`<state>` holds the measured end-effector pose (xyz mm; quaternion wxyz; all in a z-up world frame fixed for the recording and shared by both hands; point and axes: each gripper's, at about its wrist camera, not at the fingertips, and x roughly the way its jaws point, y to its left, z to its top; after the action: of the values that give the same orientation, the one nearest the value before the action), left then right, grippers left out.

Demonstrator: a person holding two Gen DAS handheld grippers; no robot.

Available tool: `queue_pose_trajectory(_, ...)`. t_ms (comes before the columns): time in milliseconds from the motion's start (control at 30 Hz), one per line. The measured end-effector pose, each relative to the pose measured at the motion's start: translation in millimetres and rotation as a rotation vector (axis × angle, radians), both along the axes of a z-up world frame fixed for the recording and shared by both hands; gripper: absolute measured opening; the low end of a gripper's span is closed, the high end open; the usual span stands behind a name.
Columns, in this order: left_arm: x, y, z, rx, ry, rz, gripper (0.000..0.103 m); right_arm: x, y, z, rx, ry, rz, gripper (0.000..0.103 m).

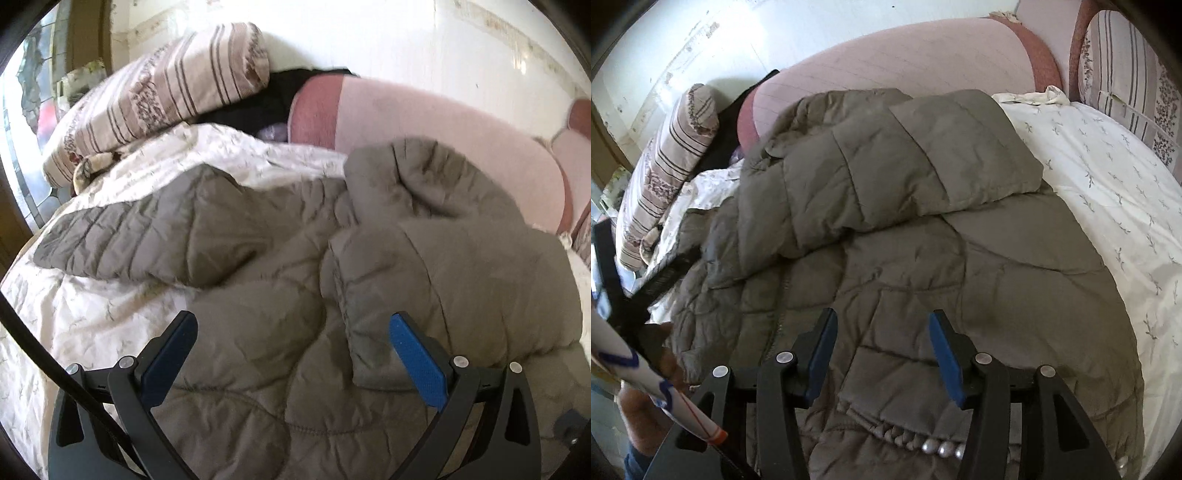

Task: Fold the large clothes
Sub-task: 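Move the left tool toward the other sleeve cuff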

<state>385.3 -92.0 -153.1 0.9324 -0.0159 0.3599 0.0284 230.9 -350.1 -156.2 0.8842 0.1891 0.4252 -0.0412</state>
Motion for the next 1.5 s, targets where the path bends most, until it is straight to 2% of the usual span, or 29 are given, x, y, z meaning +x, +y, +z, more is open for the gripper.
queue_pose_trajectory(167, 10, 10, -11, -0.018, 0.082, 0.020, 0.103, 5, 7, -3, -0.003, 0.008, 0.018, 0.056)
queue_pose_trajectory(300, 17, 6, -28, 0.025, 0.186, -0.016, 0.103, 7, 16, -4, -0.032, 0.013, 0.046, 0.057)
queue_pose_trajectory(433, 11, 10, -23, 0.005, 0.169, -0.017, 0.103, 9, 22, -6, -0.058, 0.018, 0.059, 0.058)
queue_pose_trajectory(533, 5, 20, -9, -0.029, 0.112, -0.002, 0.103, 10, 24, -5, -0.062, 0.015, 0.069, 0.058)
queue_pose_trajectory(633, 3, 38, 7, -0.052, 0.050, 0.043, 0.103, 10, 23, -5, -0.064, 0.016, 0.072, 0.060)
queue_pose_trajectory(733, 6, 60, 18, -0.056, 0.026, 0.094, 0.103, 13, 24, -7, -0.072, 0.024, 0.070, 0.062)
queue_pose_trajectory(867, 13, 96, 26, -0.082, 0.022, 0.178, 0.103, 16, 24, -11, -0.086, 0.042, 0.078, 0.063)
queue_pose_trajectory(1000, 16, 142, 31, -0.153, 0.027, 0.279, 0.103, 16, 23, -14, -0.082, 0.055, 0.076, 0.065)
queue_pose_trajectory(1133, 17, 176, 33, -0.168, 0.024, 0.354, 0.103, 17, 25, -18, -0.099, 0.074, 0.076, 0.067)
queue_pose_trajectory(1500, 16, 224, 28, -0.150, 0.039, 0.424, 0.103, 22, 35, -24, -0.171, 0.102, 0.092, 0.076)
